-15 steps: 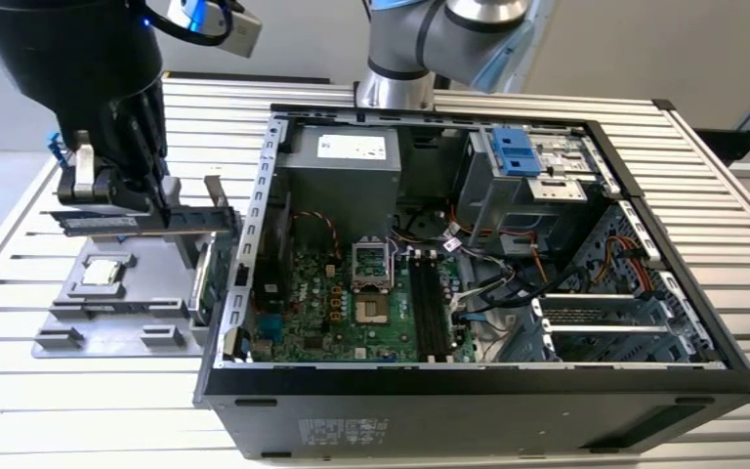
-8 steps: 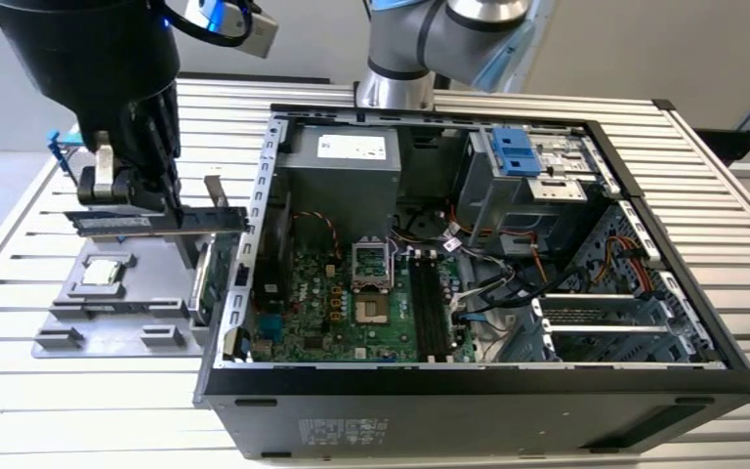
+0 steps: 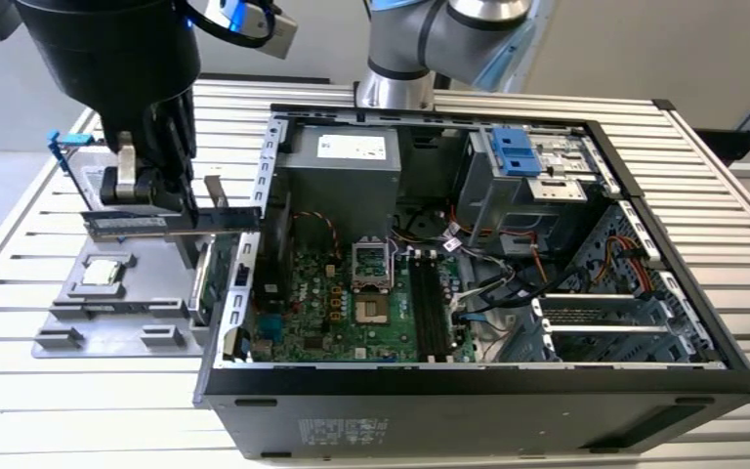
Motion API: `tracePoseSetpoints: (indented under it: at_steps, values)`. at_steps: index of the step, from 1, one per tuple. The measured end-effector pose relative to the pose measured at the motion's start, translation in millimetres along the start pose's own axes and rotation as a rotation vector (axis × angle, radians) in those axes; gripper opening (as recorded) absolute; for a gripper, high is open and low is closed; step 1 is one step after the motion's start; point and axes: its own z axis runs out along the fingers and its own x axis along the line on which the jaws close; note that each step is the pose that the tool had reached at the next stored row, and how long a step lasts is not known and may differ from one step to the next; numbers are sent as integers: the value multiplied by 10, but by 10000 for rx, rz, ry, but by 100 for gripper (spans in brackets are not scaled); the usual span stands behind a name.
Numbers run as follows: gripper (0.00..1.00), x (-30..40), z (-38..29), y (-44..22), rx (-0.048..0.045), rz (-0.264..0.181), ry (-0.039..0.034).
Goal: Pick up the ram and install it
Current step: 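Pick up the ram and move it above insertion slot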
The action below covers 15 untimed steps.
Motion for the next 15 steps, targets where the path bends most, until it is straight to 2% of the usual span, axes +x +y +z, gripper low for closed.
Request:
tracePoseSetpoints:
  at_steps: [15]
  values:
    - [0,13,-5,-213,-8,4,-1]
